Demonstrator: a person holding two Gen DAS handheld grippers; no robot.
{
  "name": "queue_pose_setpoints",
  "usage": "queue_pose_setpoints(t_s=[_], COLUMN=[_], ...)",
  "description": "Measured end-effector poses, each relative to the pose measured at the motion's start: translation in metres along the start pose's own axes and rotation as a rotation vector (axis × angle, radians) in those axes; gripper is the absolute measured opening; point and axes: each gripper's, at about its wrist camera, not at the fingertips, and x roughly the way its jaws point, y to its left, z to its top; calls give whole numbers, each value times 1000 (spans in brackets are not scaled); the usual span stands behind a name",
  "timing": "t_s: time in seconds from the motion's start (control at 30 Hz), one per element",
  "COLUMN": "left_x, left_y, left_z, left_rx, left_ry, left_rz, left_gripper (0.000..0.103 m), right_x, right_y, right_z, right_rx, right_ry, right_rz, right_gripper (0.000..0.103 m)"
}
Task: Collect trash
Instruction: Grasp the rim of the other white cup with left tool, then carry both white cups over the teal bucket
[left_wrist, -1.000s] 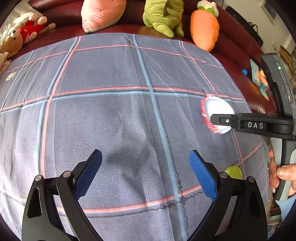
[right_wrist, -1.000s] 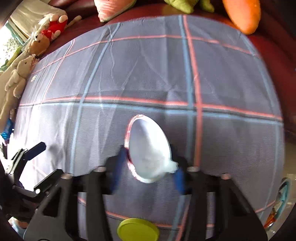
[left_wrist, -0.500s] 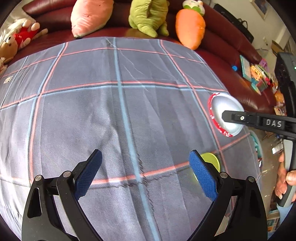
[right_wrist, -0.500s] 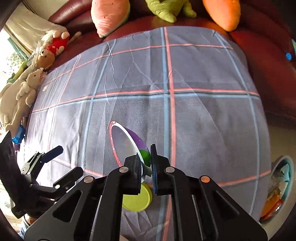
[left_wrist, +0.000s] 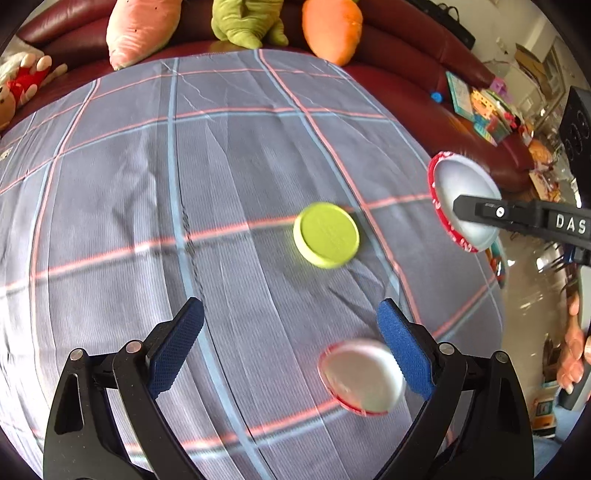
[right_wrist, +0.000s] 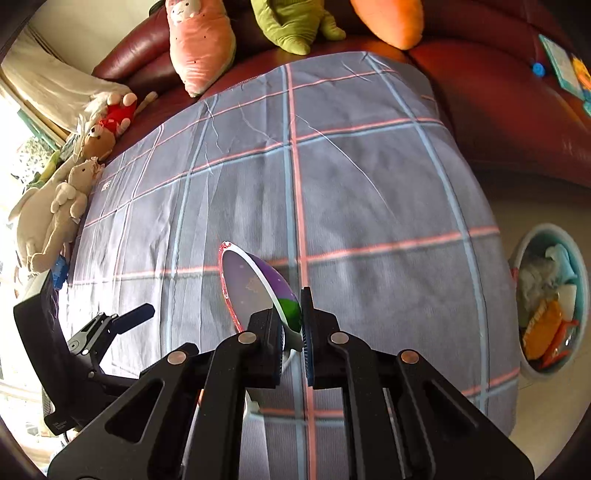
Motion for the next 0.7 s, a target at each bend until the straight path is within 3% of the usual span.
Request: queue_pose_setpoints(t_s=[0.2,0.27,0.4,0.5,0.57,0.6,0.7], left_x=[-1,2,14,17,18,19,13], left_y=[-17,-19,-25,-33,-37,-40,-49], left_z=[-27,-32,-40,-43,-44,-44,-42], left_rx=[24,12,18,37,45,48,65], left_ry=[29,44,88,83,75,73,34], left_rz=[2,2,22,39,51,56,73], left_gripper=[94,87,54,53,29,11,6], right_x=[-14,-17,-23,-27,-30,-32,-35], right_y=[-17,-23,-34,-42,-48,-51,-59], right_z=[-29,-38,-48,-56,-61,-64,-69], right_rx=[25,35,56,74,84,87,96], right_ry=[-13,-16,-27,-36,-45,-51,-67], right_rz=[9,22,39,50,51,50,51], right_gripper=[10,10,11,11,11,11,9])
